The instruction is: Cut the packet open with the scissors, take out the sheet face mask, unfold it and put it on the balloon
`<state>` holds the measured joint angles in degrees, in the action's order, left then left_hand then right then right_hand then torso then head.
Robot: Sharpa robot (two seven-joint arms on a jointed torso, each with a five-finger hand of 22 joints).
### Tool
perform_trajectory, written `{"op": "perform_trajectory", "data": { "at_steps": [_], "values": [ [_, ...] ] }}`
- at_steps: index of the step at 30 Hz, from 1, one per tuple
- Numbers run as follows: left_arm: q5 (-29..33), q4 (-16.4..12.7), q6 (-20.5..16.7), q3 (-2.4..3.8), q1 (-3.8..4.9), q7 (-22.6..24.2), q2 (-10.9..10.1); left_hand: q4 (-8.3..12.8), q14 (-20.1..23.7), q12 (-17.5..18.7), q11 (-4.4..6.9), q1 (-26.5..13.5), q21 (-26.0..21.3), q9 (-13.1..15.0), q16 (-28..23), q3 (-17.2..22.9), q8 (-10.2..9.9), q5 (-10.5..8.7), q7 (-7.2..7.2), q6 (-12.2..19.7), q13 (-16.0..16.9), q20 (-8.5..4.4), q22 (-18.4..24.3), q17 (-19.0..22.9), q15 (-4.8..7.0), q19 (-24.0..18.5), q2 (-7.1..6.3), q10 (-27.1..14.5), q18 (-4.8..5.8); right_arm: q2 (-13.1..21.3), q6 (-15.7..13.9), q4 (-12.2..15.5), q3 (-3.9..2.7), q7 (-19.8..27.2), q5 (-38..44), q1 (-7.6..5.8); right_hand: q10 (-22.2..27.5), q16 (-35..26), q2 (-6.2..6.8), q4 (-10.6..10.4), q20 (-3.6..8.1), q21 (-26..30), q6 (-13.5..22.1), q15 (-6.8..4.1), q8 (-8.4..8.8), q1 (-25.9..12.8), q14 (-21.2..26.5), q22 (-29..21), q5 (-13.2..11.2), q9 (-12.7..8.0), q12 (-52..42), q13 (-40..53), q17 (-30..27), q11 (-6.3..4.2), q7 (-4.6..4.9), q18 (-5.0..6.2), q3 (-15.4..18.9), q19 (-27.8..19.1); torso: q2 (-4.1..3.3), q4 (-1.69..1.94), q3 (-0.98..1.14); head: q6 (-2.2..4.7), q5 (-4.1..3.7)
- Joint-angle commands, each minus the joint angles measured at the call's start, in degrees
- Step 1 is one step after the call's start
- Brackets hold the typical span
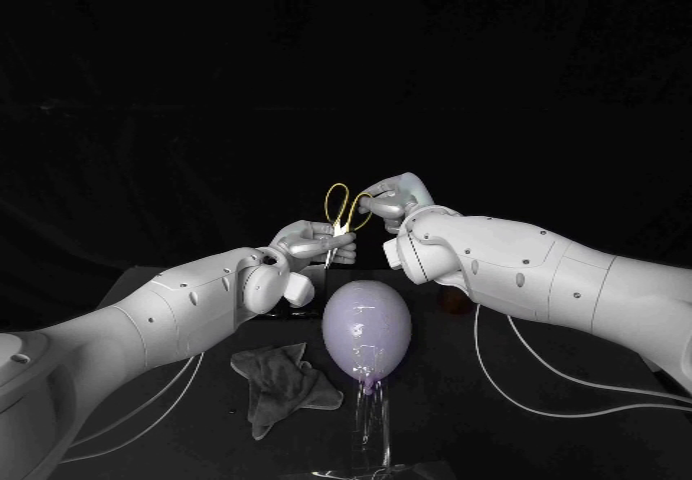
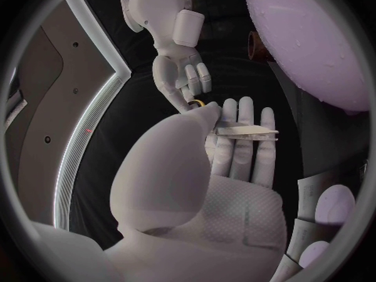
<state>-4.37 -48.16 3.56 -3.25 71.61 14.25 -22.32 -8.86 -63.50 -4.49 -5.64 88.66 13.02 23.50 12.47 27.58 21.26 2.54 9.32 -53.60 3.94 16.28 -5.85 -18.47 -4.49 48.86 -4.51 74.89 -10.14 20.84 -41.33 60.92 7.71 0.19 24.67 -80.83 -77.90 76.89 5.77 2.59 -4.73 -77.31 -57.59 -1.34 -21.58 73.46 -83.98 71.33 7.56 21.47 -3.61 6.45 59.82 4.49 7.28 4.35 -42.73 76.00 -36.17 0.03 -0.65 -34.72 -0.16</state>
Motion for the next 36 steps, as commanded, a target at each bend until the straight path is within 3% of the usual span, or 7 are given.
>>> {"op": "perform_trajectory", "data": {
  "at_steps": [1, 14, 21, 26, 36],
  "values": [
    [0.38, 0.09, 3.37, -0.02, -0.08, -0.76, -0.11, -0.23, -0.37, 0.39, 0.01, -0.61, 0.18, 0.04, 0.29, -0.48, -0.12, 0.21, -0.1, 0.11, 0.1, 0.04, -0.05, -0.18, 0.05, 0.41, -0.07, 0.21, -0.26, 0.13, -1.03, -0.36, -0.14, 0.57, 0.11, -0.2, -2.29, -0.34, -0.54, 1.8, 0.11, -0.05, -0.05, -0.28, -0.3, -0.02, -0.35, 0.12, 0.43, 0.13, -0.28, 0.08, -0.09, -1.86, -0.21, 0.35, -1.5, 0.26, 0.0, -0.03, 0.01, -0.08, 0.01],
    [2.11, 0.33, 5.41, -0.01, -0.09, -1.42, -0.17, -1.32, -0.79, 0.59, 0.02, -2.12, 0.68, 0.0, 0.83, -1.52, -0.84, 0.21, -0.03, 0.5, 0.09, -0.15, -0.11, -1.15, 0.22, 1.47, -0.62, 0.3, -0.32, -0.01, -1.42, -1.08, -0.14, -0.07, 0.29, -0.2, -2.4, -0.39, -0.5, 2.08, 0.16, -0.01, -0.1, -0.32, -0.3, -0.3, -0.39, 0.13, 1.42, 0.27, -0.26, 0.15, -0.16, -1.89, -0.26, 0.36, -1.59, 0.29, 0.0, -0.02, -0.02, -0.15, -0.09],
    [3.15, 0.36, 5.13, -0.01, -0.1, -1.21, -0.18, -3.16, -0.57, 1.0, -0.33, -4.92, 0.47, -0.81, 1.03, -4.0, -2.82, 0.2, 0.22, 2.36, -0.13, -0.08, 0.18, -1.95, 0.17, 1.62, -5.13, -0.77, -0.31, 0.01, -1.2, -1.15, -0.14, -0.39, 0.46, -0.2, -2.43, -0.43, -0.46, 2.21, 0.18, 0.02, -0.13, -0.34, -0.29, -0.39, -0.39, 0.12, 1.83, 0.33, -0.25, 0.18, -0.25, -1.91, -0.27, 0.36, -1.62, 0.29, 0.01, -0.01, -0.01, -0.24, -0.12],
    [3.97, 0.33, 4.64, 0.0, -0.1, -0.85, -0.08, -5.68, 0.89, 1.05, -0.98, -7.27, -0.03, -1.36, 0.42, -5.53, -4.2, 0.22, 0.39, 3.58, -0.28, 0.06, 0.6, -2.35, -0.41, 1.31, -7.11, -3.19, -0.22, -0.11, -0.96, -1.27, -0.13, -0.65, 0.62, -0.2, -2.45, -0.42, -0.42, 2.28, 0.19, 0.01, -0.15, -0.35, -0.3, -0.43, -0.4, 0.14, 2.01, 0.36, -0.25, 0.19, -0.21, -1.92, -0.28, 0.36, -1.63, 0.31, 0.0, 0.0, -0.01, -0.22, -0.09],
    [5.29, 0.17, 4.01, 0.02, -0.1, -0.66, 0.0, -7.78, 1.56, 0.72, -1.42, -9.23, -0.44, -1.61, 0.23, -7.34, -5.02, 0.24, 0.71, 3.85, -0.06, 0.13, 1.02, -3.13, -0.77, 1.23, -7.01, -4.77, -0.21, -0.28, -0.95, -1.57, -0.12, -0.87, 0.83, -0.19, -2.47, -0.43, -0.41, 2.33, 0.2, 0.0, -0.17, -0.36, -0.3, -0.47, -0.4, 0.17, 2.15, 0.38, -0.25, 0.21, -0.24, -1.93, -0.29, 0.35, -1.64, 0.33, -0.01, 0.01, 0.01, -0.26, -0.06]
  ]
}}
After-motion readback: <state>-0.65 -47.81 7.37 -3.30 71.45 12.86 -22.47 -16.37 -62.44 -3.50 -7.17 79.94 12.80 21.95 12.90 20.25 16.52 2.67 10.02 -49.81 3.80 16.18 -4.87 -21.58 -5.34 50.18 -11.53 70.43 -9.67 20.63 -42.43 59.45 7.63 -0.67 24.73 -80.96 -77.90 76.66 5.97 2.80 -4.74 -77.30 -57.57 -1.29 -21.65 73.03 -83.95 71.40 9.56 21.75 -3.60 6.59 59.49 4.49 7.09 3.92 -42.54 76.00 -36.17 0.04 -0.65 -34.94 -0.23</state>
